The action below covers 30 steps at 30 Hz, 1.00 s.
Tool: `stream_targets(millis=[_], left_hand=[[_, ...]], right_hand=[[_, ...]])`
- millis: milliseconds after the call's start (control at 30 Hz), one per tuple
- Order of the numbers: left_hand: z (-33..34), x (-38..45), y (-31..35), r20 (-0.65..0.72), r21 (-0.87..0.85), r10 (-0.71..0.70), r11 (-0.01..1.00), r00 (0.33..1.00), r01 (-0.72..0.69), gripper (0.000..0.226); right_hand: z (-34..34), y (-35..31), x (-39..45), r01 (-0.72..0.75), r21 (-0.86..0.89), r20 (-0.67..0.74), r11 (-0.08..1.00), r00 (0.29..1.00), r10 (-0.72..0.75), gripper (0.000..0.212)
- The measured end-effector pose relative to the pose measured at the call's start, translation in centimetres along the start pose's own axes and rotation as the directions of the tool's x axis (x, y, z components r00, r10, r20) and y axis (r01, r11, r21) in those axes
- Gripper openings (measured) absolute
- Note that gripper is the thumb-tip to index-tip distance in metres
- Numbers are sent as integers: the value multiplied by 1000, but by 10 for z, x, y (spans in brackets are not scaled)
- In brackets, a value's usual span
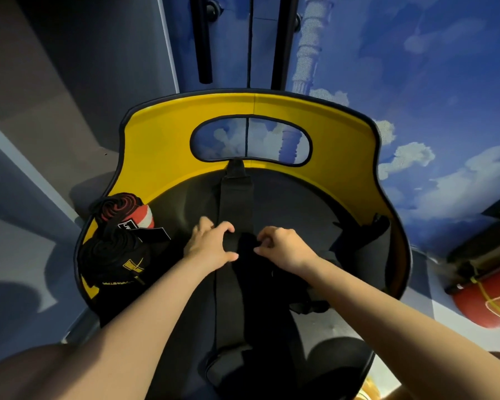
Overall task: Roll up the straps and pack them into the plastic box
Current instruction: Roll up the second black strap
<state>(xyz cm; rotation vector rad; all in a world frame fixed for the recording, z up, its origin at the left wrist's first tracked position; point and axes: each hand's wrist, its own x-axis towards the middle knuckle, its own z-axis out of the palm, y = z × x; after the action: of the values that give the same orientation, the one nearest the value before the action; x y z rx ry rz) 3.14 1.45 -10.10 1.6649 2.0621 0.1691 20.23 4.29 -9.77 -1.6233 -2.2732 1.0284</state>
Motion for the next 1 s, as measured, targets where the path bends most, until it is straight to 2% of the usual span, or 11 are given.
stream_targets(millis=[33,100,200,267,367,533,633,767,833,900,1000], left_hand=[[-1,-2,7,-90,63,46,997,995,-41,41],[2,-6,24,-112,-18,146,989,983,-149,31],[18,-19,52,144,-324,274,921,951,-216,42],[31,-26,68,276,-342,305,917,911,-204,64],[46,-30,82,333,-365,293,917,896,-164,78],[26,-20,81,248,-519,296,845,922,-132,47],[-2,-15,76,225,-719,276,695,934,-32,23],[-29,-9,71,201,-812,215,583,956,39,13],[-35,-5,66,122,-854,115,518,986,45,14],[-37,-1,58,24,-845,-12,534,1000,27,21],[-36,0,46,-77,-734,-110,679,991,19,21]], right_hand=[[-5,1,-1,12,-26,-30,1000,999,-12,28],[-12,4,-1,4,-49,-108,999,994,-9,22],[-18,13,-1,-61,-27,-210,998,976,54,18],[-20,18,-3,-90,-18,-208,996,975,85,19],[-23,24,-9,-90,-16,-168,996,982,86,20],[-44,32,-18,-107,11,-56,994,993,107,40],[-57,31,-25,-82,274,-10,958,996,88,47],[-65,23,-28,-25,699,86,715,995,-50,26],[-64,18,-22,7,713,44,701,998,-55,15],[-57,14,-12,37,680,-23,732,999,-29,18],[-46,9,-1,6,728,-72,685,995,68,21]])
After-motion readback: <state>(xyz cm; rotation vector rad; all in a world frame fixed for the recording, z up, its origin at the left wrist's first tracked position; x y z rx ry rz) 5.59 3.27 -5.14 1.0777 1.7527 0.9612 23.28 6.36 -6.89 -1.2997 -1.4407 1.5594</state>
